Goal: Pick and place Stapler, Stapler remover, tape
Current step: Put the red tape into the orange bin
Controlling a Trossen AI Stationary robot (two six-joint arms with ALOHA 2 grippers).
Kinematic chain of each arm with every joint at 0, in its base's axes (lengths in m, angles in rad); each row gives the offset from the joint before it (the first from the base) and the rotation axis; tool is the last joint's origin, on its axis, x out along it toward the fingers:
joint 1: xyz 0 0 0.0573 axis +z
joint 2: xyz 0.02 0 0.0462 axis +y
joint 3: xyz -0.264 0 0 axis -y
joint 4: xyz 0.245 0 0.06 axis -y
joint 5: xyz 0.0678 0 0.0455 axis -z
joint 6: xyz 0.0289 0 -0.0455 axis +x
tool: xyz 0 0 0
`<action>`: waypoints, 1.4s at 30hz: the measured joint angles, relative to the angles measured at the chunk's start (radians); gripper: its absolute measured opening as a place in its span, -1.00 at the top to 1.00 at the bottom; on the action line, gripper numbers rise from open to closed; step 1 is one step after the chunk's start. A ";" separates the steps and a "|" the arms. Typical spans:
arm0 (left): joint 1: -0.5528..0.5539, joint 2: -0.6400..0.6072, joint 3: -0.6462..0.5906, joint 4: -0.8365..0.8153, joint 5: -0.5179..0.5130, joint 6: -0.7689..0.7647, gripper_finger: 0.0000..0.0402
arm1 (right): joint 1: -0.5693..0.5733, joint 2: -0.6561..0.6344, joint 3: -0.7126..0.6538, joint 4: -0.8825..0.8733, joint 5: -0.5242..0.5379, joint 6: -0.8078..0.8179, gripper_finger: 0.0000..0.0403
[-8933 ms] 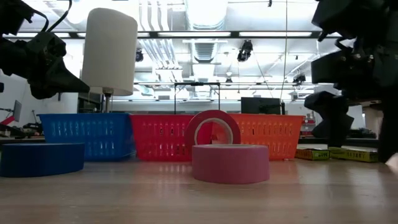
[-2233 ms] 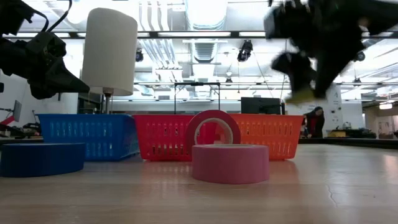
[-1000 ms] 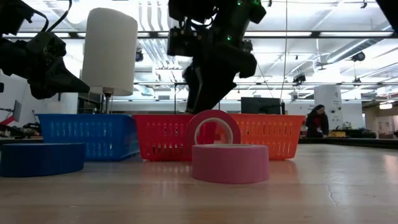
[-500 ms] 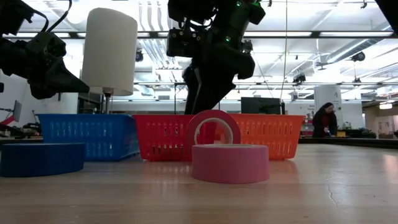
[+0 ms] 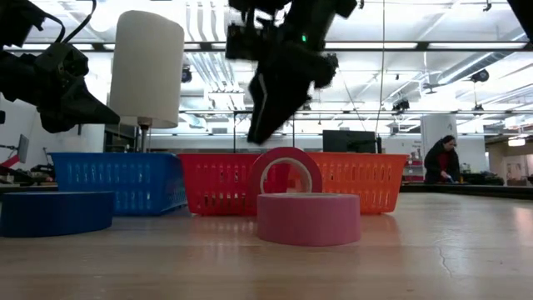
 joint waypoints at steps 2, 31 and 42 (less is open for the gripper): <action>0.000 0.000 0.000 0.000 0.000 0.000 0.87 | -0.004 -0.015 0.016 -0.013 0.017 0.041 -0.46; 0.000 0.000 0.000 0.000 0.000 0.000 0.87 | -0.015 -0.227 0.002 -0.101 -0.045 0.255 0.96; 0.000 0.000 0.000 0.000 0.000 0.000 0.87 | -0.014 -0.207 0.002 -0.097 -0.069 0.343 0.96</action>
